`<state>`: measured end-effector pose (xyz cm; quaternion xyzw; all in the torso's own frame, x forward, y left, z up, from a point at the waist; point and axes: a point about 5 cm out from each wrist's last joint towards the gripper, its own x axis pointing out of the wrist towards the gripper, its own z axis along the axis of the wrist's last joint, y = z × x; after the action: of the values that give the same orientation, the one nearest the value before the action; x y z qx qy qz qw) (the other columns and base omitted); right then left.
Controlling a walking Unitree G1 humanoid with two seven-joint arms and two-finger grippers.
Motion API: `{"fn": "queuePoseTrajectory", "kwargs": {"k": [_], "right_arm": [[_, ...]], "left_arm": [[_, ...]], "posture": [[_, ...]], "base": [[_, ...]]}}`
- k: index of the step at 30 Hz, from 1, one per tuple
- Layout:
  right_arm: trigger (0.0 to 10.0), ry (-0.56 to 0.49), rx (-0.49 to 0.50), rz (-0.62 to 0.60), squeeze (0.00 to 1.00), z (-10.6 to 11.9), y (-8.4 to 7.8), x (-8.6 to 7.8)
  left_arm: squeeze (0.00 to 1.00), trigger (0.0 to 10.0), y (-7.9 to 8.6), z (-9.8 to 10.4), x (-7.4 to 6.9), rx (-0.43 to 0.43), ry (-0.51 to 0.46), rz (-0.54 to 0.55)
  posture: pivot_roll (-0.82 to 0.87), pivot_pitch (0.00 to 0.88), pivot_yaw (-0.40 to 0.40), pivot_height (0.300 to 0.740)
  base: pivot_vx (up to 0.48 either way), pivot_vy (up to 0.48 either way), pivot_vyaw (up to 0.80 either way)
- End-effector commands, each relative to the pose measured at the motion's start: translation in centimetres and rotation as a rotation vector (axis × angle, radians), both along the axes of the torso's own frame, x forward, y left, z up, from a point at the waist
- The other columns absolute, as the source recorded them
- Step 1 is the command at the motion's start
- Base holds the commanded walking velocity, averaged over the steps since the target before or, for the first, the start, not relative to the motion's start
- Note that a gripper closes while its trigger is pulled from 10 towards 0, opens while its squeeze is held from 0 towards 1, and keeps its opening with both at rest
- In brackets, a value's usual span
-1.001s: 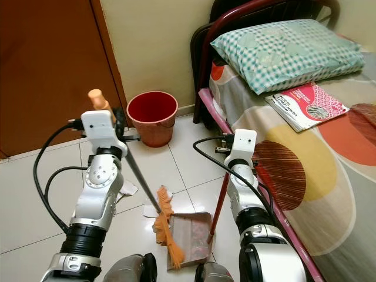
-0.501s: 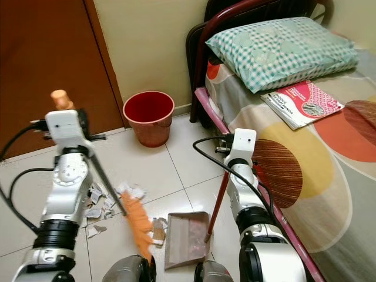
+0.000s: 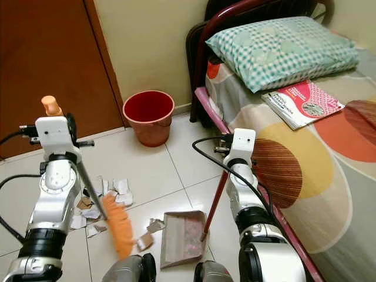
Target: Sweep floor
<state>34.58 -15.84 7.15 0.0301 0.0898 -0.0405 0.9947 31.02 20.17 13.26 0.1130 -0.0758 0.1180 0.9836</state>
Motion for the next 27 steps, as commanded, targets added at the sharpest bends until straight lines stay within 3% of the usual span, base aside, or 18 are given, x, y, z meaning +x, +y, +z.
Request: {"fn": "queuePoseTrajectory", "kwargs": {"k": [1,4,5,9,14,19,20,24,27], "right_arm": [[10.0,-0.008,-0.005,-0.002,0.00,0.2,-0.1,0.1],[10.0,-0.009,-0.011,0.009,0.00,0.3,0.2,0.2],[10.0,-0.011,-0.015,0.013,0.00,0.3,0.2,0.3],[10.0,-0.014,-0.017,0.013,0.00,0.4,0.1,0.4],[10.0,-0.016,-0.021,0.002,0.00,0.4,-0.5,0.3],[10.0,-0.015,-0.022,0.000,0.00,0.4,-0.4,0.3],[10.0,-0.016,-0.023,0.002,0.00,0.5,-0.3,0.4],[10.0,-0.016,-0.023,0.004,0.00,0.5,-0.2,0.4],[10.0,-0.015,-0.023,0.005,0.00,0.5,-0.3,0.4]], "left_arm": [[0.00,10.0,-0.9,1.2,0.0,0.046,-0.056,-0.050],[0.00,10.0,-3.2,1.3,0.1,0.020,-0.065,-0.151],[0.00,10.0,-4.2,1.7,0.3,0.049,-0.080,-0.187],[0.00,10.0,-4.7,2.4,0.5,0.117,-0.111,-0.187],[0.00,10.0,-3.5,5.3,0.8,0.188,-0.214,-0.093],[0.00,10.0,-4.1,7.9,1.2,0.084,-0.291,-0.098],[0.00,10.0,-4.8,8.5,1.2,0.059,-0.308,-0.121],[0.00,10.0,-5.9,8.9,1.0,0.040,-0.327,-0.146],[0.00,10.0,-7.3,8.7,0.8,-0.020,-0.308,-0.196]], "posture": [[0.01,0.099,-0.037,0.740],[0.01,0.096,-0.039,0.740],[0.01,0.092,-0.041,0.740],[0.01,0.089,-0.041,0.740],[0.00,0.083,-0.040,0.740],[0.01,0.077,-0.041,0.740],[0.01,0.077,-0.041,0.740],[0.01,0.076,-0.041,0.740],[0.01,0.078,-0.043,0.740]], "base": [[0.000,0.000,0.00],[0.000,0.000,0.00],[0.000,0.000,0.00],[0.000,0.000,0.00],[0.000,0.000,0.00],[0.000,0.000,0.00],[0.000,0.000,0.00],[0.000,0.000,0.00],[0.000,0.000,0.00]]}}
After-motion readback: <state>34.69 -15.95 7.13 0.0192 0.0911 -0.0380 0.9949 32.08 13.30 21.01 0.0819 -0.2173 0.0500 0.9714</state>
